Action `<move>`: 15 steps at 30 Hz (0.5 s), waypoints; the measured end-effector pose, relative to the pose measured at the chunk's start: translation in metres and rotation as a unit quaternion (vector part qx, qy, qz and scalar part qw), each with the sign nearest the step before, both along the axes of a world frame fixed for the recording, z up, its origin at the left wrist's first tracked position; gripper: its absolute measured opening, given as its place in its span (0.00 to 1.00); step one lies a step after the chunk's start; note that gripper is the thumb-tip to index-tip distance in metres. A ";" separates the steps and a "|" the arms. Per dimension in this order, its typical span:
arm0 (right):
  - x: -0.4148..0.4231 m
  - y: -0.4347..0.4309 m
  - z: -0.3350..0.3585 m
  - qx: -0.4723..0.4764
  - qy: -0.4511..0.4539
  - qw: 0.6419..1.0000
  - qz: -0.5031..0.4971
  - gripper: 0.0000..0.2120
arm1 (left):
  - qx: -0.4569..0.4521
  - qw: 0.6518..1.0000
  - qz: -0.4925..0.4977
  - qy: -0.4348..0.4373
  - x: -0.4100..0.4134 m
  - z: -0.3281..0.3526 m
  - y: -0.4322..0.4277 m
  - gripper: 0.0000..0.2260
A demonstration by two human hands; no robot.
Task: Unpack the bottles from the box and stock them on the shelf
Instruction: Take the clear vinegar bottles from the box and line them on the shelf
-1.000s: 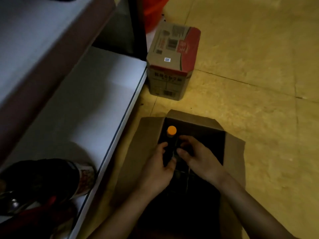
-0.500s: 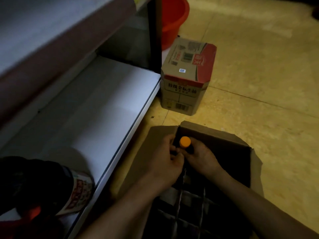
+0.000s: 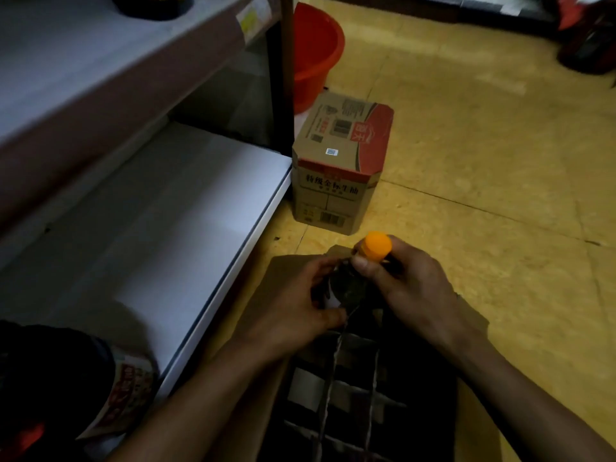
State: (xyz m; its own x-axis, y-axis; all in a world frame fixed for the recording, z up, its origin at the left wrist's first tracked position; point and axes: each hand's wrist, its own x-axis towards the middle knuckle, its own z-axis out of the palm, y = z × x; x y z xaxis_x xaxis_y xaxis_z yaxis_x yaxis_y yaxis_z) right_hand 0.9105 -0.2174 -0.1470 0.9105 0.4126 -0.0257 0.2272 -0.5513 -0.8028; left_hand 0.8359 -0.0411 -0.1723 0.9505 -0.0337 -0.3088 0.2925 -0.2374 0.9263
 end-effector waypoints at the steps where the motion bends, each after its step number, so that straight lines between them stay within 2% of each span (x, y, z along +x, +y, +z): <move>1: -0.001 -0.001 0.008 0.019 -0.013 1.000 -0.016 0.09 | 0.006 1.000 -0.010 -0.007 0.002 -0.002 -0.001 0.36; 5: -0.007 -0.005 0.042 0.156 -0.044 0.985 -0.053 0.13 | 0.052 0.996 -0.041 -0.052 0.007 -0.002 -0.009 0.39; 7: -0.011 -0.006 0.055 0.220 -0.060 0.973 -0.046 0.10 | 0.033 0.997 -0.044 -0.061 0.005 -0.001 -0.014 0.37; 9: -0.014 -0.005 0.062 0.268 -0.059 0.960 -0.051 0.08 | -0.021 0.998 -0.044 -0.034 0.001 0.002 -0.019 0.35; 15: -0.009 -0.003 0.064 0.271 -0.012 0.961 -0.062 0.12 | -0.094 0.995 0.025 -0.023 -0.011 -0.008 -0.032 0.32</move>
State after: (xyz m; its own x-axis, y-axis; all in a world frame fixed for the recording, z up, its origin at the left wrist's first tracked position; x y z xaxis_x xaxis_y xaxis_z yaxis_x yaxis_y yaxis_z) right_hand 0.9017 -0.2201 -0.0834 0.9513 0.2476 0.1839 0.2088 -0.0784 -0.9748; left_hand 0.8252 -0.0734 -0.1798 0.9656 -0.0390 -0.2569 0.2551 -0.0456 0.9658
